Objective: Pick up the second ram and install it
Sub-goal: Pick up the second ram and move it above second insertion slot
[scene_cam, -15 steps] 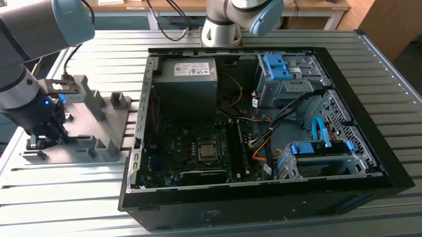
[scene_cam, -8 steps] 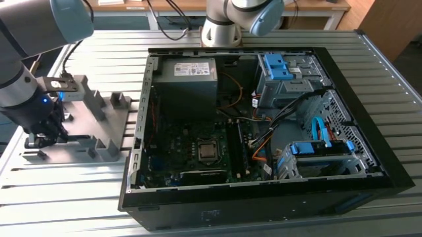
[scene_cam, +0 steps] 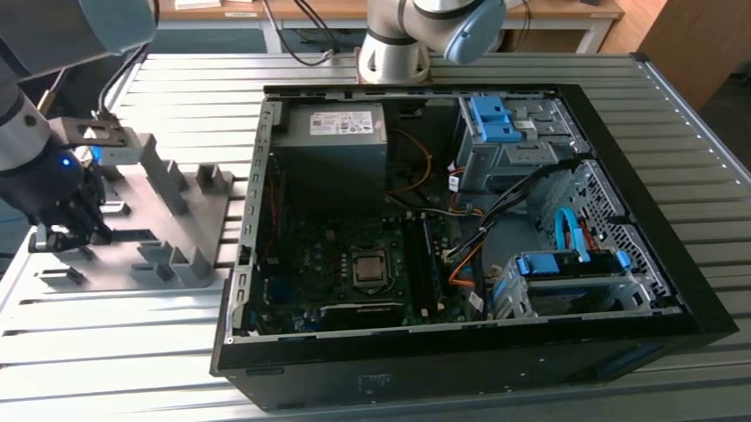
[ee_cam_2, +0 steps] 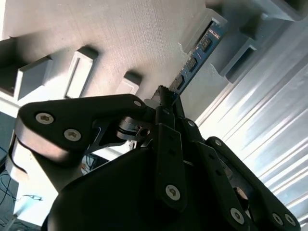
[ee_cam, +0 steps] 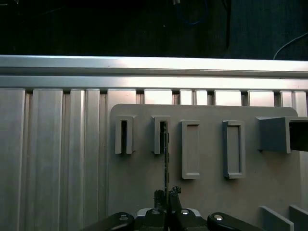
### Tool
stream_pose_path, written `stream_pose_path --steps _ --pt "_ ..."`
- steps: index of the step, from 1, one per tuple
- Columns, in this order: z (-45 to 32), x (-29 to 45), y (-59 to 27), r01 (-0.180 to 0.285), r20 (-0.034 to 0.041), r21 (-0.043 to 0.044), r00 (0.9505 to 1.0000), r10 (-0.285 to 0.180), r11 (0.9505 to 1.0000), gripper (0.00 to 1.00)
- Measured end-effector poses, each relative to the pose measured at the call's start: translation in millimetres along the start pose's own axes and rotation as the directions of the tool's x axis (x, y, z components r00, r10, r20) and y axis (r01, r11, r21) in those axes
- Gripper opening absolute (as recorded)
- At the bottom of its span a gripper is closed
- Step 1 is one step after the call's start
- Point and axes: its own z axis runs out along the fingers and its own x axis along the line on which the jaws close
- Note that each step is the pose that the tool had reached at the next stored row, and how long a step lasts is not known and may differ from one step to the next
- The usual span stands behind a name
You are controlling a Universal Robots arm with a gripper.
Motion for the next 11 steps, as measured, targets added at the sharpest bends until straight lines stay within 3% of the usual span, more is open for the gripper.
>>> stream_pose_path --steps 2,3,11 --pt "-7.5 -0.5 0.4 0.0 0.0025 0.0 1.0 0.0 1.0 0.14" --pt "-16.1 -1.1 1.0 0.0 0.0067 0.0 1.0 0.0 1.0 0.14" --pt "-31.3 -2.2 1.9 0.001 0.0211 -0.0004 0.9998 -0.001 1.0 0.14"
